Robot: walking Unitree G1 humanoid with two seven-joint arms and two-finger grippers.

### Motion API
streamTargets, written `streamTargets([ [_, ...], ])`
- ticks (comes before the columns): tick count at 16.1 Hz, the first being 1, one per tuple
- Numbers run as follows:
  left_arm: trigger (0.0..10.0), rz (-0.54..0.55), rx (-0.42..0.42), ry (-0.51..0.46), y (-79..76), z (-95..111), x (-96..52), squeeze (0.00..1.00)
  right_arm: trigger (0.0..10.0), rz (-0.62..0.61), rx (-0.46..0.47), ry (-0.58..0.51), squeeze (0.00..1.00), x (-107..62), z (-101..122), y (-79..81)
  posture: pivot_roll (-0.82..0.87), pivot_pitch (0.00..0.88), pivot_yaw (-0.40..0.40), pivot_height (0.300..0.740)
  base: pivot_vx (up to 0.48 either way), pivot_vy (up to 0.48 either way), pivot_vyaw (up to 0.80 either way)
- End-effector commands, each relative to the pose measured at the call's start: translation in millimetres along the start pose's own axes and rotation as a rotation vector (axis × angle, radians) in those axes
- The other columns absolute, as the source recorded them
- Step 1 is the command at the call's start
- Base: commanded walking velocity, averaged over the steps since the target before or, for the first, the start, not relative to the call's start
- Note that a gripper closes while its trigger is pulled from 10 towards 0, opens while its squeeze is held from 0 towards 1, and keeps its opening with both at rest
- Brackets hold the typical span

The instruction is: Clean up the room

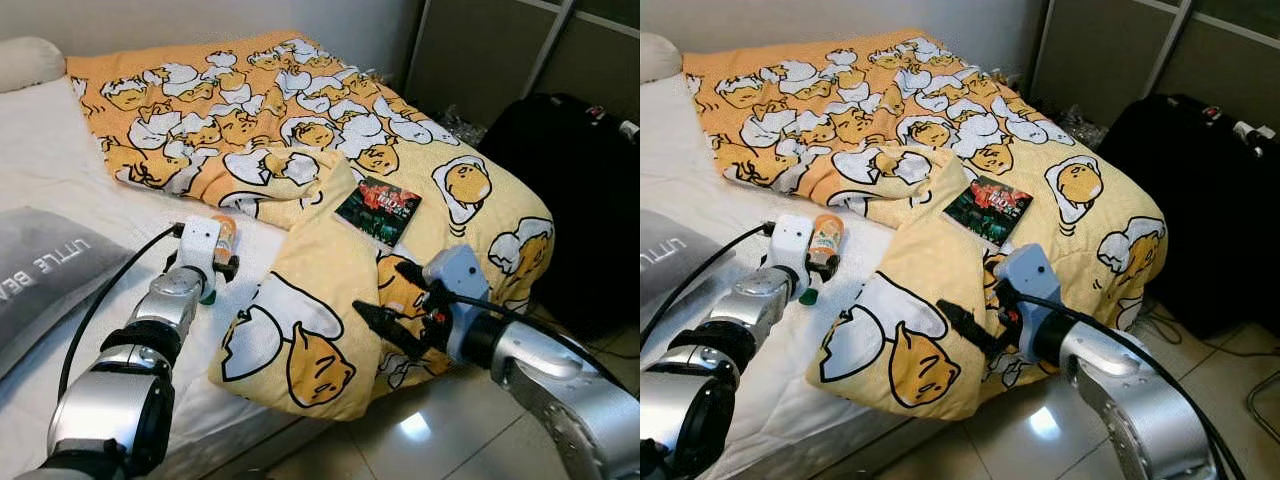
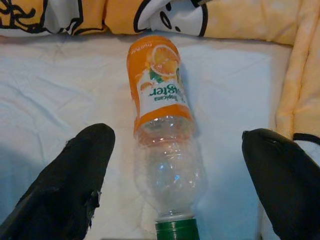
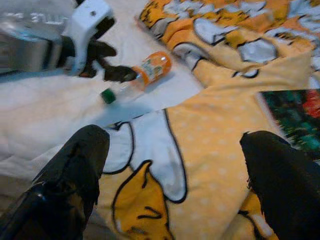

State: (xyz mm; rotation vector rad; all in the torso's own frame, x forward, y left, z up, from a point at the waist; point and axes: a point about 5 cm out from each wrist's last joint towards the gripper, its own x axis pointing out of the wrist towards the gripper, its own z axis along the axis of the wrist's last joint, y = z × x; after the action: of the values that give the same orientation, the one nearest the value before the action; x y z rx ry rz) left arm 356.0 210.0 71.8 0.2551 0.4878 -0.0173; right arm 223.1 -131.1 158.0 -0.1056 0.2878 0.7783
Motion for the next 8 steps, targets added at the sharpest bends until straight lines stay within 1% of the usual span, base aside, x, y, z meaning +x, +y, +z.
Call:
streamTargets([
  [1, 10.0, 0.012, 0.018, 0.009, 1.4, 0, 0.3, 0.00, 10.0, 0.032, 0.012, 0.011, 0.00, -7.8, 3, 5.7, -0.13, 0.076, -0.047, 0.740, 0.000, 0.000, 0.00],
  [4, 10.0, 0.019, 0.036, 0.028, 3.2, -6, -0.2, 0.00, 10.0, 0.061, 0.030, 0.033, 0.00, -14.1, 2, 14.2, -0.15, 0.133, -0.040, 0.740, 0.000, 0.000, 0.00],
  [5, 10.0, 0.018, 0.043, 0.033, 3.1, -7, -0.3, 0.00, 10.0, 0.064, 0.035, 0.036, 0.00, -15.2, 2, 15.4, -0.16, 0.138, -0.039, 0.740, 0.000, 0.000, 0.00],
  [8, 10.0, 0.057, 0.059, 0.051, 9.6, -10, -1.2, 0.00, 10.0, 0.073, 0.068, 0.048, 0.00, -21.6, 1, 26.8, -0.17, 0.176, -0.020, 0.740, 0.000, 0.000, 0.00],
])
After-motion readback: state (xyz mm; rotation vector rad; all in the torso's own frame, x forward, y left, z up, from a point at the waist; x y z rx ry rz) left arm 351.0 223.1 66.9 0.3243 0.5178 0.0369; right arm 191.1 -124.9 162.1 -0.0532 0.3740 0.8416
